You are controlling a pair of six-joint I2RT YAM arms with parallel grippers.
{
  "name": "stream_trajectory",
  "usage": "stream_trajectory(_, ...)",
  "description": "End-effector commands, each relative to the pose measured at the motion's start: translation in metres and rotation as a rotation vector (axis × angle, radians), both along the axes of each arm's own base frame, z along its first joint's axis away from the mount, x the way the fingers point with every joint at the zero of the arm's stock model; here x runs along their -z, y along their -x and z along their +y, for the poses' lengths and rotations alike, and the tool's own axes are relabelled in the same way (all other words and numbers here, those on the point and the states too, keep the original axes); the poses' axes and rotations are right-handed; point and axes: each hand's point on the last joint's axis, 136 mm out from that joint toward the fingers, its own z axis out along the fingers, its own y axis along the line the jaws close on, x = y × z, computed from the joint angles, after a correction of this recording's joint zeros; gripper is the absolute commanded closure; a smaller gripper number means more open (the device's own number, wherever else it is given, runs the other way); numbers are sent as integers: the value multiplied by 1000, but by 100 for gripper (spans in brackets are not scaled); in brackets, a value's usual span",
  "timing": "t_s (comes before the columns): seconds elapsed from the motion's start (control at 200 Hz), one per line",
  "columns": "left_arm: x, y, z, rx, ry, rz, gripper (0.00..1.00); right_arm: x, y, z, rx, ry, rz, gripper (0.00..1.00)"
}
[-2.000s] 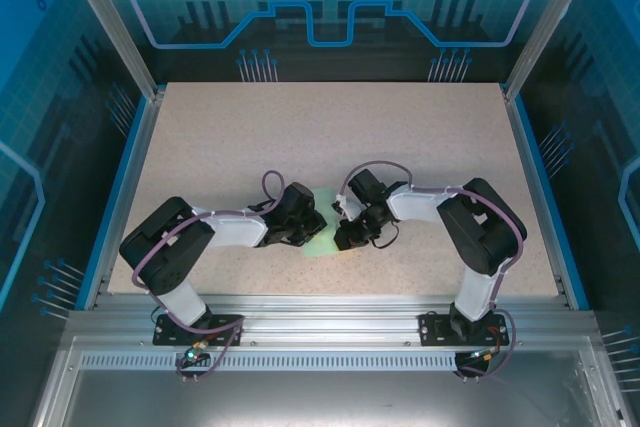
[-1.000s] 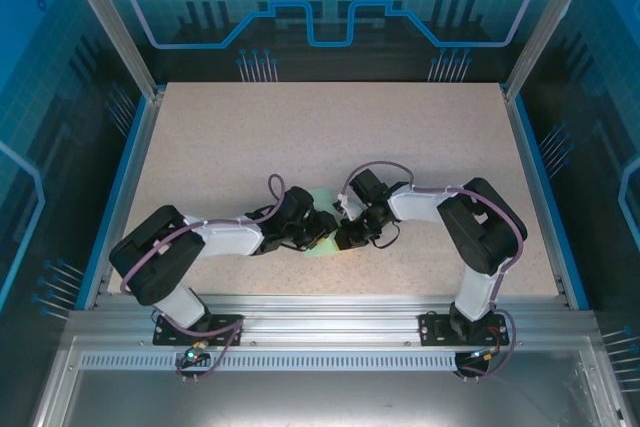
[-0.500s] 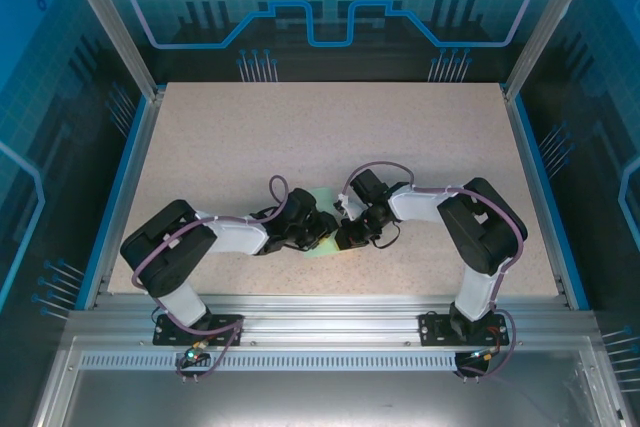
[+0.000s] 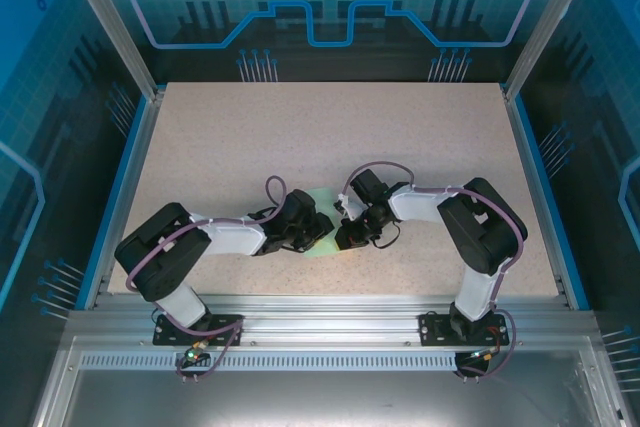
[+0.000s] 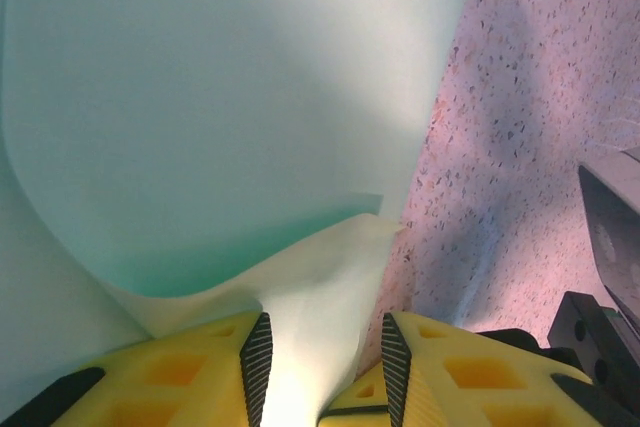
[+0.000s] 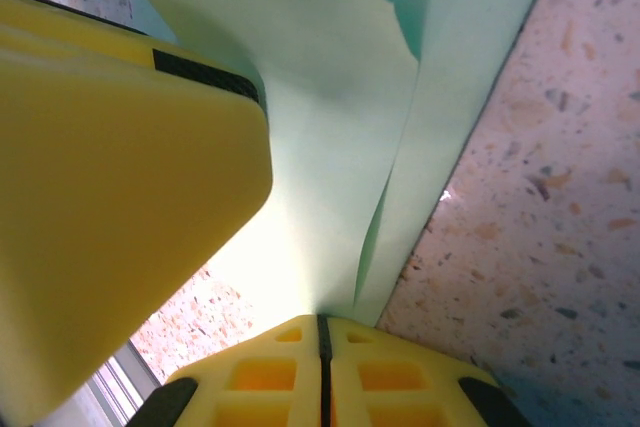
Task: Fold a paper plane with a square sheet of paper (pick it up from the middle)
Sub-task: Fold the triangle a second time at the center of the table.
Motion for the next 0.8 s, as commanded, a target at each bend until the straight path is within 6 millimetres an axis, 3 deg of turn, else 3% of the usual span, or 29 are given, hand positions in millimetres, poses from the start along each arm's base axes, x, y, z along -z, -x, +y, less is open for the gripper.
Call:
stream_trajectory(0.0,17,-6,22,-26,-87,11,61,42,29,-48,27,235,110,92)
stream_trajectory(0.595,19,-29,89,-101,-167,29,60,41,28,-47,30,225,110,93)
stream_trajectory(0.715,5,-33,87,-79,-141,1,60,39,27,-45,31,215,109,92)
stream_trajectory(0.795,-16,-37,83,-68,-117,-37,59,38,26,-44,31,210,105,92)
